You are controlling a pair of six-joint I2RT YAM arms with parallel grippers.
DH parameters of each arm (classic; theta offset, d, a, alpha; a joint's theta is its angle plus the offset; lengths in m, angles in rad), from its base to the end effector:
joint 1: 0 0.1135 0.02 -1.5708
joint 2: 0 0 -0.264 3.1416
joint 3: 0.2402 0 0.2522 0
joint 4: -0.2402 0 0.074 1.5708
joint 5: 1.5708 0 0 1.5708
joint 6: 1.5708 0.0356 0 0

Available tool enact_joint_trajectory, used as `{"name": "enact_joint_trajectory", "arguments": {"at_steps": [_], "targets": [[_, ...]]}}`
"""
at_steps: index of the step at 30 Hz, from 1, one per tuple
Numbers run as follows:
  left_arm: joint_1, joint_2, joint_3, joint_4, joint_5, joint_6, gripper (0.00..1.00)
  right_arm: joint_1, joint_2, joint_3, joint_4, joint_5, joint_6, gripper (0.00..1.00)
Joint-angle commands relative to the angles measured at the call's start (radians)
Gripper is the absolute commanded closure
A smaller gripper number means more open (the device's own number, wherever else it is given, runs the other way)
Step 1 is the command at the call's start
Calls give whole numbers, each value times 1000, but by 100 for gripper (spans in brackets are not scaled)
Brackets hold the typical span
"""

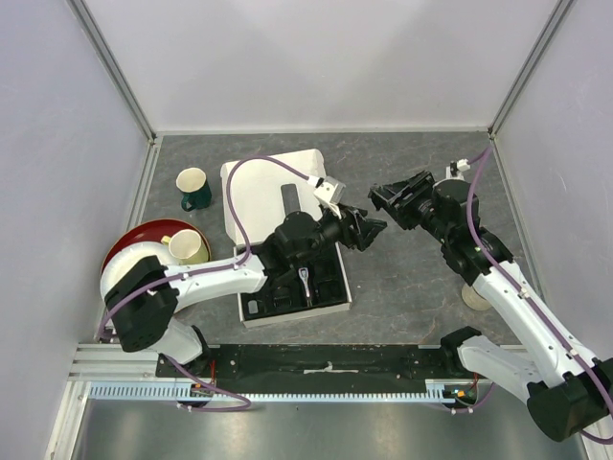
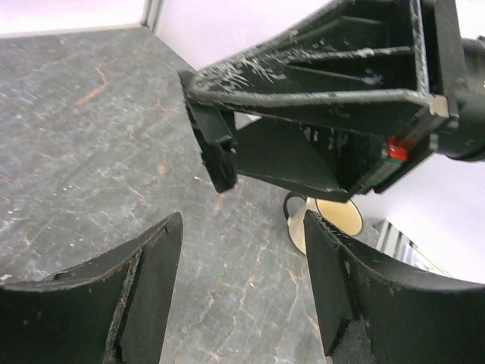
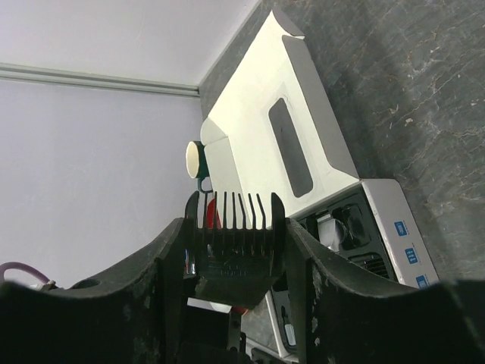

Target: Sort the hair-cutting tools

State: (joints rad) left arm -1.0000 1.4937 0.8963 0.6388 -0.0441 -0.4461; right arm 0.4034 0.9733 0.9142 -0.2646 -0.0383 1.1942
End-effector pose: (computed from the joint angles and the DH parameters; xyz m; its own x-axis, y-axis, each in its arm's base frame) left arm 0.1879 -0.2898 0.2931 -0.3323 -0.2803 -0.9006 0.7466 0.5054 -0.4327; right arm 0.2050 0.0890 0.3423 -0.5034 0.7955 -0.3373 0.1155 0.4489 0.8861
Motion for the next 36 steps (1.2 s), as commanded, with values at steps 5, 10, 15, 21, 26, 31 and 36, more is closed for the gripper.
{"name": "enact_joint_trajectory", "arguments": {"at_steps": [5, 10, 15, 21, 26, 31, 36], "targets": [[-5, 39, 64, 154, -122, 87, 37, 2, -25, -9, 31, -14, 19, 58], [-5, 62, 90, 160, -126, 78, 52, 2, -28, -11, 36, -14, 18, 57], [-5, 83, 112, 160, -148, 78, 66, 2, -30, -12, 36, -14, 19, 57], [-5, 97, 131, 124, -160, 49, 98, 2, -22, -12, 34, -14, 21, 54], [-3, 91, 167, 41, -168, 24, 98, -1, -18, -14, 31, -6, -20, 26], [17, 48, 211, -140, -93, 20, 98, -6, -25, -2, 18, 14, -107, 8], [125, -18, 233, -355, 159, -46, 98, -20, -60, 2, -21, 57, -153, 2]]}}
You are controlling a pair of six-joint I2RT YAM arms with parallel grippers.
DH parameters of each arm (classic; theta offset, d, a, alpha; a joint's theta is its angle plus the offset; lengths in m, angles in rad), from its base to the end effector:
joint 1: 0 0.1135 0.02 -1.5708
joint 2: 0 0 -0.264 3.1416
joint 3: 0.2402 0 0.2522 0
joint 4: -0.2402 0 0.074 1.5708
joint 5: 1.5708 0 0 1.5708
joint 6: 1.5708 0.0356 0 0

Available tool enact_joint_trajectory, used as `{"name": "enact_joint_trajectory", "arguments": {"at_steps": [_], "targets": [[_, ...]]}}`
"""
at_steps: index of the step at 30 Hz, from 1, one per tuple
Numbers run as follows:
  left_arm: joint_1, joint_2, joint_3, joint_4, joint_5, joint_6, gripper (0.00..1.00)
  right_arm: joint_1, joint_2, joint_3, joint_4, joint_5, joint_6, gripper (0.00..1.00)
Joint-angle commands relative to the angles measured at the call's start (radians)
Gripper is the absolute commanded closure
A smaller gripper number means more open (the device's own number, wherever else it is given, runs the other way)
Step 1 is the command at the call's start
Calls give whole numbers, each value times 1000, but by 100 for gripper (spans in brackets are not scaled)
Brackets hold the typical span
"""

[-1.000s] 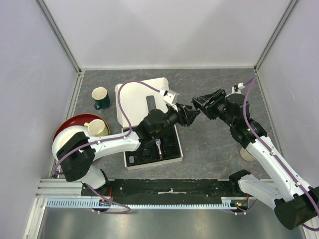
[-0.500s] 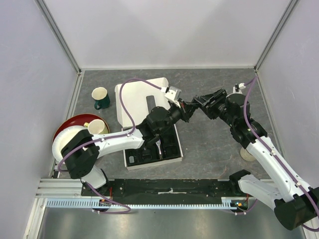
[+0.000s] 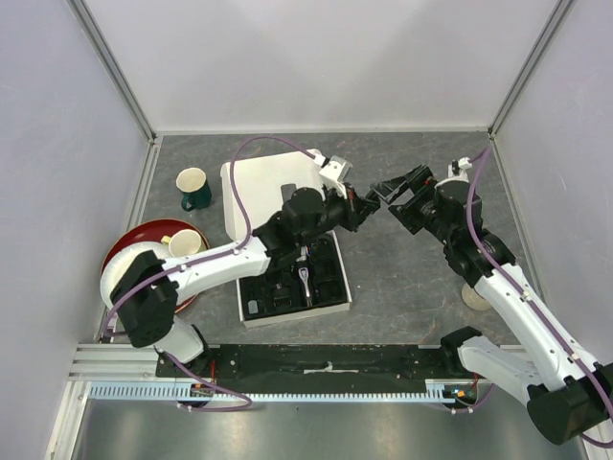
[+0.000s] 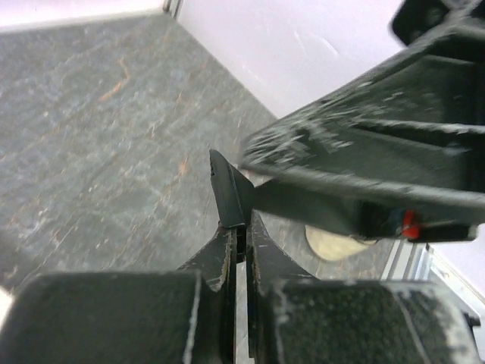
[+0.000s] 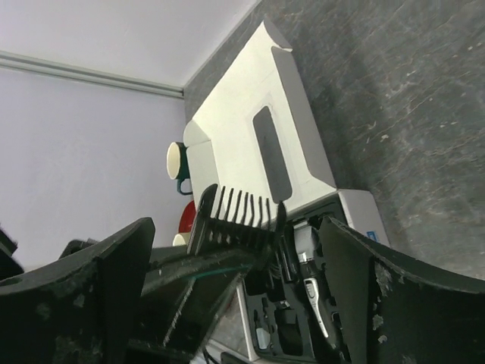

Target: Sort the hair-cutting tools

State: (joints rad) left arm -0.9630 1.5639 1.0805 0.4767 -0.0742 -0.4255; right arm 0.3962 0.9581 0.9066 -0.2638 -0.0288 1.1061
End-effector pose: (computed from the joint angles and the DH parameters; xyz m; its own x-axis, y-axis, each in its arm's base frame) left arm 0.2149 -0.3042 0.3160 -0.3239 -0.2552 -0.9110 0.7055 0.5764 -0.4123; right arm 0.2026 0.0859 0.3428 -0.4956 0.7613 -0.4181 0.0716 0.5155 0.8539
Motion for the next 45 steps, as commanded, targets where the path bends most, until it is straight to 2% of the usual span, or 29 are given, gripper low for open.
{"name": "enact_joint_trajectory", "arguments": {"at_steps": [1, 5, 9, 13, 17, 21, 31, 45], "targets": [[110, -109, 45, -234, 227, -79, 98, -17, -51, 8, -28, 65, -72, 2], [223, -159, 61, -473, 410, -96, 98, -20, -85, 2, -69, 110, -103, 2], [349, -159, 105, -689, 522, -91, 98, -22, -90, -20, -95, 102, -163, 2], [420, -111, 137, -811, 669, -49, 98, -22, -78, -50, -141, 87, -235, 3], [448, -50, 176, -926, 688, 43, 98, -22, -68, -95, -184, 69, -255, 5], [464, -7, 179, -941, 703, 54, 98, -22, -67, -155, -193, 46, -273, 6], [464, 100, 133, -840, 812, -51, 98, -22, -25, -202, -196, 4, -270, 8], [463, 196, 122, -808, 777, -78, 98, -22, -1, -204, -195, 13, -276, 8]]}}
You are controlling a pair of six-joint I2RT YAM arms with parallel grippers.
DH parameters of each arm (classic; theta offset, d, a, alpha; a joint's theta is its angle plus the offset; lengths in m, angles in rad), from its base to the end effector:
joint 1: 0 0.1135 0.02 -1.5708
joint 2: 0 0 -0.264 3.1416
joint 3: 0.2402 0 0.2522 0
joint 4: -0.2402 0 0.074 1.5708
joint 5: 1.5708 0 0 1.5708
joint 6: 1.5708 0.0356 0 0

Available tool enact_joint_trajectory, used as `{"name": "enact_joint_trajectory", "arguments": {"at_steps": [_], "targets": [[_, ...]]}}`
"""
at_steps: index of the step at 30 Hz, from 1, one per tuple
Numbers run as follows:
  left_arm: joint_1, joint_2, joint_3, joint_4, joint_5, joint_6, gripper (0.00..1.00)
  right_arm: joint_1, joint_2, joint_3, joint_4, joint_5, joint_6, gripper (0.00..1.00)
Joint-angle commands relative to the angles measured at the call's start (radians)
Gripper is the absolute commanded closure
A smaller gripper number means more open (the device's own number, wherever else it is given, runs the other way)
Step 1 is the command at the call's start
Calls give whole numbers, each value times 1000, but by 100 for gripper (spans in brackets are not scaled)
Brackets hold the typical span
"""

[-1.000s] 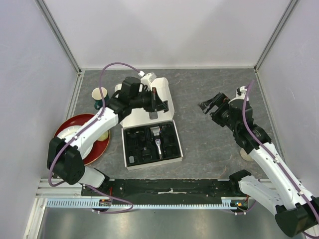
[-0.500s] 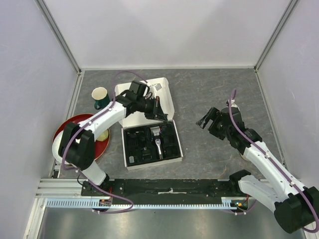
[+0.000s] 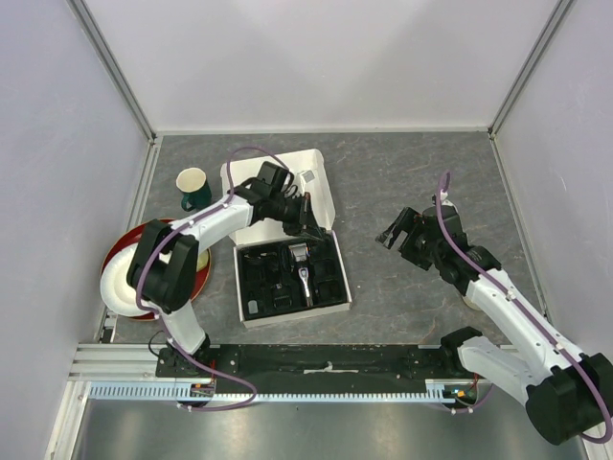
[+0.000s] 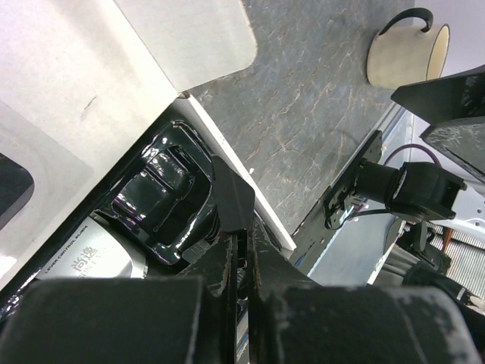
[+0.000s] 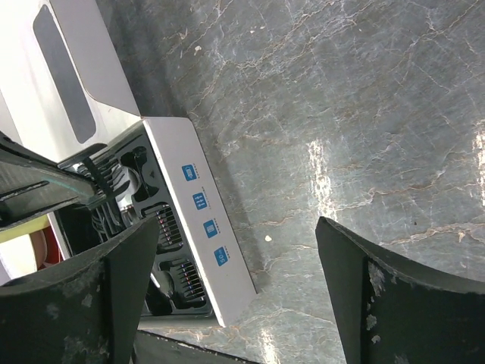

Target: Sort the hair-cutting tools

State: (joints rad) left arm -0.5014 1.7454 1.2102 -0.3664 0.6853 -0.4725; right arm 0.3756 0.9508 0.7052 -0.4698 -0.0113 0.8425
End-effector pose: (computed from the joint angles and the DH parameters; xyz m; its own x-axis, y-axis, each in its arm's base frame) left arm 0.3138 -0.1977 0.2205 -0.9385 0.1126 -0.3265 0.3249 0.6081 -0.7243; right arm 0.1873 0.0743 0.2551 -0.6858 0.5318 -0.4969 0.2060 0.7966 0.5683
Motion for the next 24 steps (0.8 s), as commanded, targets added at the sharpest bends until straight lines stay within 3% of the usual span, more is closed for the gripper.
{"name": "enact_joint_trajectory", "arguments": {"at_steps": [1, 24], "targets": [[1, 14, -11, 37, 16, -32, 98, -1, 8, -3, 13, -3, -11, 8], [1, 69, -75, 101, 81, -89, 98, -1, 26, -15, 22, -4, -10, 9]]}}
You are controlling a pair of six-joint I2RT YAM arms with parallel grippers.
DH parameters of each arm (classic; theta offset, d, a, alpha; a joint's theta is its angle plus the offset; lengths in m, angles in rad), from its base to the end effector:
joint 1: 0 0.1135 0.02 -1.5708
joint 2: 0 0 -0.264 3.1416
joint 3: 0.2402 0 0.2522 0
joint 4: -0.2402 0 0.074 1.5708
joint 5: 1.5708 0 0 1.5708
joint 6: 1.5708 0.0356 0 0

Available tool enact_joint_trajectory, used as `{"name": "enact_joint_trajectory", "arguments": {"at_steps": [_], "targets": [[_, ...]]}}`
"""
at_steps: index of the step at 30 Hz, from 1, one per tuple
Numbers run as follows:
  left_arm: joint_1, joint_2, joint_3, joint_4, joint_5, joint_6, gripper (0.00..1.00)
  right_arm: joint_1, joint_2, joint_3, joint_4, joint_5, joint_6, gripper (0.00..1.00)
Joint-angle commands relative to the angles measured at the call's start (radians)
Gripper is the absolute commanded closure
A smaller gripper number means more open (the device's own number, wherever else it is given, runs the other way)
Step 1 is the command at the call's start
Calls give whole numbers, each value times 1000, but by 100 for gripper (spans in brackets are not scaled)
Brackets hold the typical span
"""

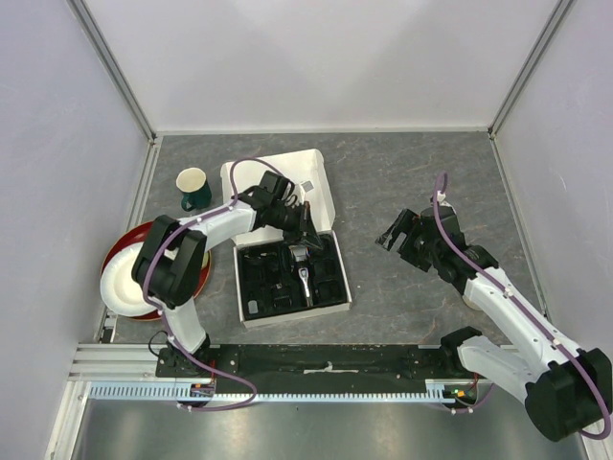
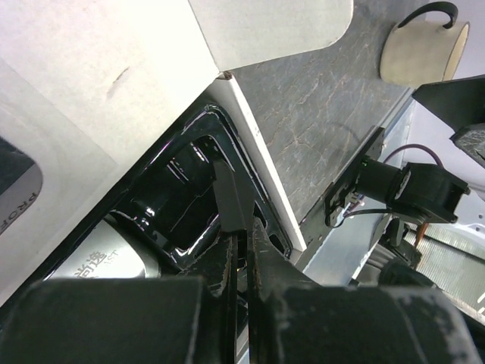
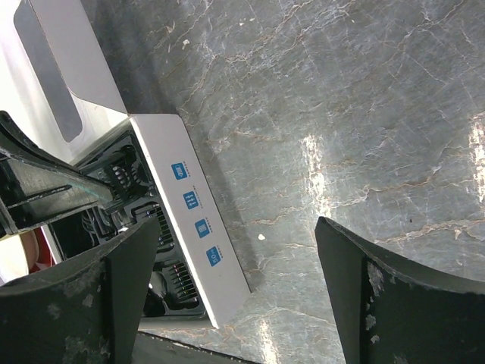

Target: Sort the hair-cutting tools

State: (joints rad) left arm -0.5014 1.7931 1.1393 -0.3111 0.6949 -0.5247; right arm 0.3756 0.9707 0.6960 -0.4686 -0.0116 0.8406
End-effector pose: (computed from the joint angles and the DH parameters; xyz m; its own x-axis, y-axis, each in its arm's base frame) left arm 0.3107 -0.1963 0.1863 -0.9690 0.0923 -0.2292 0.2352 0.6292 -0.7408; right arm 0.1893 0.0751 0.2485 -0.6991 0.5252 -0.4852 0.2191 0.8033 0.5538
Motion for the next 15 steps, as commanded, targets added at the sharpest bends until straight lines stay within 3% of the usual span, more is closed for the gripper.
{"name": "enact_joint_trajectory", "arguments": {"at_steps": [1, 9, 15], "targets": [[1, 26, -6, 56, 83, -35, 98, -1, 3, -6, 19, -4, -8, 9], [1, 51, -9, 70, 49, -38, 96, -1, -4, -9, 19, -5, -3, 10], [1, 20, -19, 9, -63, 0, 70, -1, -13, -12, 18, -10, 5, 10]]}}
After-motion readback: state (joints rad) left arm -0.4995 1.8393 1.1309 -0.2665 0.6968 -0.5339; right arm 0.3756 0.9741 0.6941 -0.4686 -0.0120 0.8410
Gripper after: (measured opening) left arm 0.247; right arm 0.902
